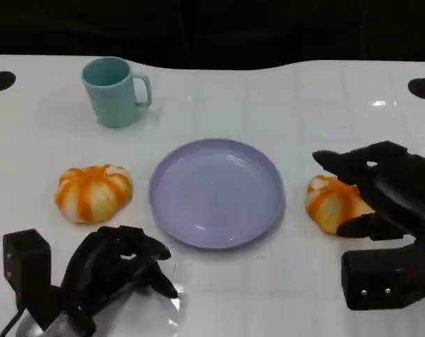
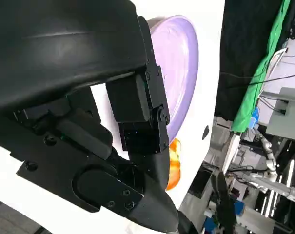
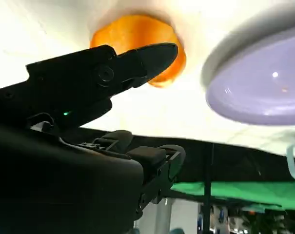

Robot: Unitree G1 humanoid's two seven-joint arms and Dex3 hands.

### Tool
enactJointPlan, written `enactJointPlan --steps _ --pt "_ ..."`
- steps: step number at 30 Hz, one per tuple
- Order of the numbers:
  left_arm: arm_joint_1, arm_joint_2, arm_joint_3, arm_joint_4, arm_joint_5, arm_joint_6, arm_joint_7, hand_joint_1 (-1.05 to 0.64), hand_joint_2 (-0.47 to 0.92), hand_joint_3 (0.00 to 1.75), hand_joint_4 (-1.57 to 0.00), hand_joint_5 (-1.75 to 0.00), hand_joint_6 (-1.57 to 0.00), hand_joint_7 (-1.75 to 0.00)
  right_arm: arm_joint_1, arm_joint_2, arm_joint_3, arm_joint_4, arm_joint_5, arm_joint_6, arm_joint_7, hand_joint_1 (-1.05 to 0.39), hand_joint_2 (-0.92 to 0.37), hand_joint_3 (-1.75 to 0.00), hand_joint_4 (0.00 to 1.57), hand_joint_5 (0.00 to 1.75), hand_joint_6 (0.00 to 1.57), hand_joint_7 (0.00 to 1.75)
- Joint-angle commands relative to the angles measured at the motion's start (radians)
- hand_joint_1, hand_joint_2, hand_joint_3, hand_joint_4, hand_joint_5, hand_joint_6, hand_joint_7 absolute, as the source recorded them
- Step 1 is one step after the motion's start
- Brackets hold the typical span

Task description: Grasp the bread from the table and place it into the plate.

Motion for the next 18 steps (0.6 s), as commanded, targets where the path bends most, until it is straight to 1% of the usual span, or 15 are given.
enactJointPlan --steps 1,4,9,12,16,18 --pt "0.023 0.010 0.001 0.008 0.008 0.011 0.001 -1.05 0.78 0.00 -1.51 -0.58 -1.57 -0.22 -0.064 -0.016 0.050 0.096 -0.020 0.025 -0.024 -0.79 -0.91 0.00 0.23 0.30 0.28 0.01" --pt "0.024 0.010 0.000 0.004 0.009 0.014 0.004 -1.05 0.78 0.00 -1.51 -0.58 -1.57 -0.22 -0.102 -0.007 0.084 0.171 -0.025 0.035 -0.047 -0.80 -0.89 0.00 0.26 0.25 0.29 0.01" --pt "0.032 0.012 -0.004 -0.006 0.015 0.008 0.010 -1.05 0.78 0.00 -1.51 -0.58 -1.57 -0.22 -0.162 0.010 0.140 0.282 -0.031 0.061 -0.062 -0.82 -0.91 -0.01 0.26 0.20 0.27 0.00" --pt "0.036 0.013 -0.006 -0.010 0.018 0.003 0.011 -1.05 0.79 0.01 -1.50 -0.58 -1.57 -0.22 -0.194 0.025 0.162 0.349 -0.017 0.062 -0.069 -0.82 -0.91 0.00 0.26 0.19 0.26 0.00" --pt "0.037 0.013 -0.006 -0.013 0.014 0.008 0.009 -1.05 0.79 0.01 -1.50 -0.58 -1.57 -0.22 -0.233 0.046 0.192 0.418 -0.006 0.085 -0.047 -0.80 -0.92 -0.01 0.23 0.15 0.24 0.00" --pt "0.040 0.013 -0.007 -0.019 0.015 0.012 0.011 -1.05 0.79 0.00 -1.50 -0.58 -1.57 -0.22 -0.252 0.059 0.207 0.462 -0.001 0.084 -0.063 -0.80 -0.92 -0.01 0.24 0.15 0.24 0.01"
